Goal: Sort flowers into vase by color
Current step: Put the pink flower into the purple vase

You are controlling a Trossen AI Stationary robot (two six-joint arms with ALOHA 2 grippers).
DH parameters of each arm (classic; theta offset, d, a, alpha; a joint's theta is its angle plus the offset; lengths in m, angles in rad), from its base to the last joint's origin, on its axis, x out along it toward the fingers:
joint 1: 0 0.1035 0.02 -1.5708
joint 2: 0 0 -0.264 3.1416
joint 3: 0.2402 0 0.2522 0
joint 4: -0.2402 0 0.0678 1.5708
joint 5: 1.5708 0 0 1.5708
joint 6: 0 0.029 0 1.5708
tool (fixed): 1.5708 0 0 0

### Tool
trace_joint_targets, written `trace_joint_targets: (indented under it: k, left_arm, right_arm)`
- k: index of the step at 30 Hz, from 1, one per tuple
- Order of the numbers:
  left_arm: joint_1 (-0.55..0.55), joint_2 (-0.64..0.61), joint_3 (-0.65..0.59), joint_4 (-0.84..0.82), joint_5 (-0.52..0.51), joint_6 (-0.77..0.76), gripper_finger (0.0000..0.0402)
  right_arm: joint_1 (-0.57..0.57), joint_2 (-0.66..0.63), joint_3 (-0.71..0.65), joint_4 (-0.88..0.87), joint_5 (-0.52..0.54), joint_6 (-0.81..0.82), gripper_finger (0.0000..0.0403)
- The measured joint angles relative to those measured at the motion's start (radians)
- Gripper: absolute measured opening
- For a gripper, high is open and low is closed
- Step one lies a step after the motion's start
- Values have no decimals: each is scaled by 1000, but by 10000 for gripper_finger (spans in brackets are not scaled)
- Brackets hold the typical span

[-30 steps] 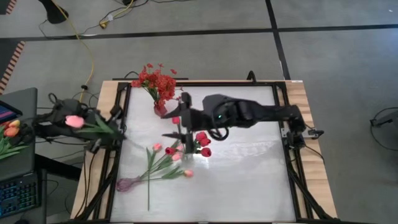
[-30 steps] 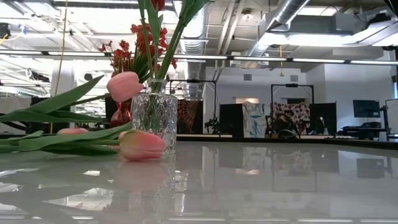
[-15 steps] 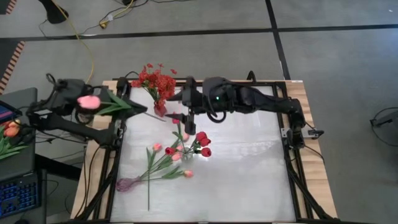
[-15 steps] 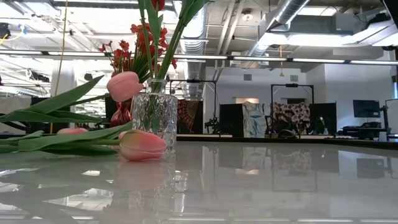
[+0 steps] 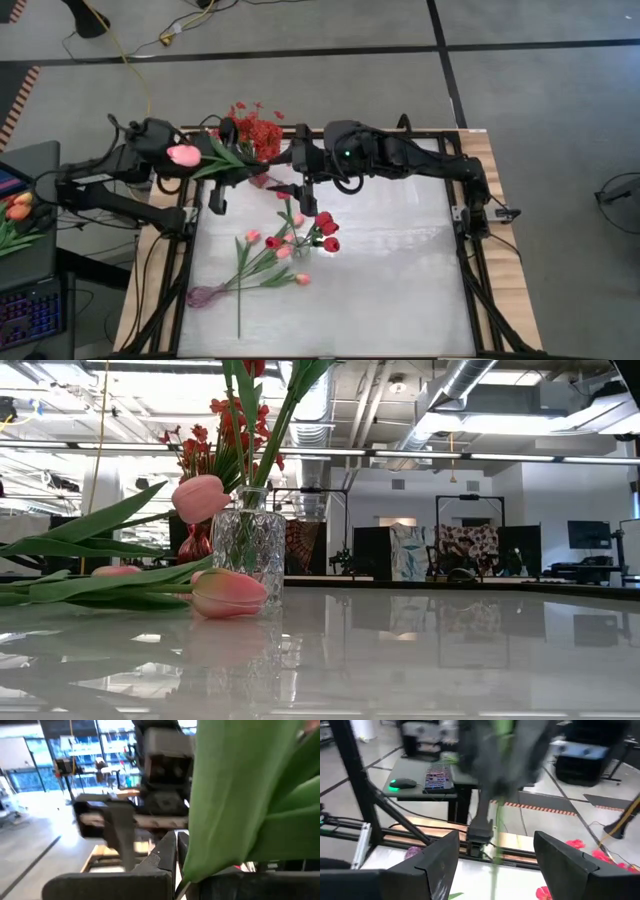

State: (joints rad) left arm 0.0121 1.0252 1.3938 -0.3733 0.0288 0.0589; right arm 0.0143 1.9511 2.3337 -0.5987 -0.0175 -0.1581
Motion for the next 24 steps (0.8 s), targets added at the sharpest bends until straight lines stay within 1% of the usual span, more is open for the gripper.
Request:
trace_joint_targets:
  k: [4,8,13,17,21,24]
  left_arm:
    - [29,-6,1,40,27,-10,0]
    - [52,-3,1,47,61,-31,0]
    - [60,13,1,53,91,-45,0]
    - [60,24,1,76,95,-45,0]
    - [60,24,1,84,94,-37,0]
    - [60,24,1,91,89,-35,0]
  right_arm:
    - [0,0,0,0,-7,-3,281]
    - [-11,0,0,3,-7,-7,281]
    - [-19,1,0,15,-4,-7,281]
    - [-22,1,0,21,-4,-7,279]
    - [-22,1,0,23,-3,-7,260]
    - [-22,1,0,30,-3,-7,227]
